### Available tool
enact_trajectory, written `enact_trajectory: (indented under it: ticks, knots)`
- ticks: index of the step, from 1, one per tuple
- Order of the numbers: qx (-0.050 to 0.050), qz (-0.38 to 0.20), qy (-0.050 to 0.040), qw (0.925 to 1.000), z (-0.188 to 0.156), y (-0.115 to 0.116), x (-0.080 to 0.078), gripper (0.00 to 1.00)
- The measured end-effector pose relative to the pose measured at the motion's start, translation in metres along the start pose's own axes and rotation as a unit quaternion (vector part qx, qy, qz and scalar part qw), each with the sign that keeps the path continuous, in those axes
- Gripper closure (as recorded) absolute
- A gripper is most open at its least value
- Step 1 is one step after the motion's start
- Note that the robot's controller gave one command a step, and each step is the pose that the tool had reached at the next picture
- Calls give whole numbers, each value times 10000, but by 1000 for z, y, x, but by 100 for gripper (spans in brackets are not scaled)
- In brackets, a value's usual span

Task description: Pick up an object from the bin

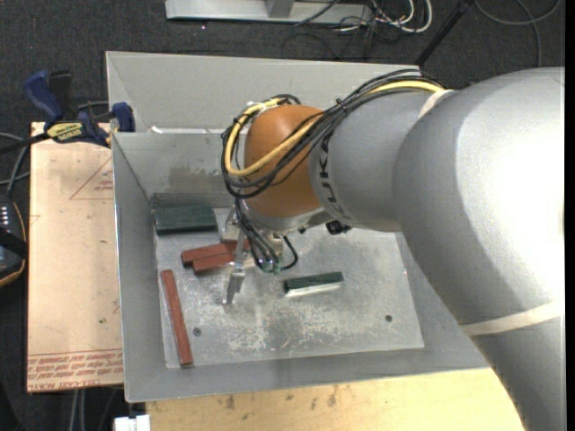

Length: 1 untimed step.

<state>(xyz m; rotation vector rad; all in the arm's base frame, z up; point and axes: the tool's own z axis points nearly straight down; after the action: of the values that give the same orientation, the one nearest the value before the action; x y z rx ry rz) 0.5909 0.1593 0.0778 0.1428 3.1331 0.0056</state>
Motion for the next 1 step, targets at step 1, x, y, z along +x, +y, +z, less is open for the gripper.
enact_trajectory:
  ticks: [1]
  knots:
    - [-47,302,-93,9995,-1,-1,-5,100]
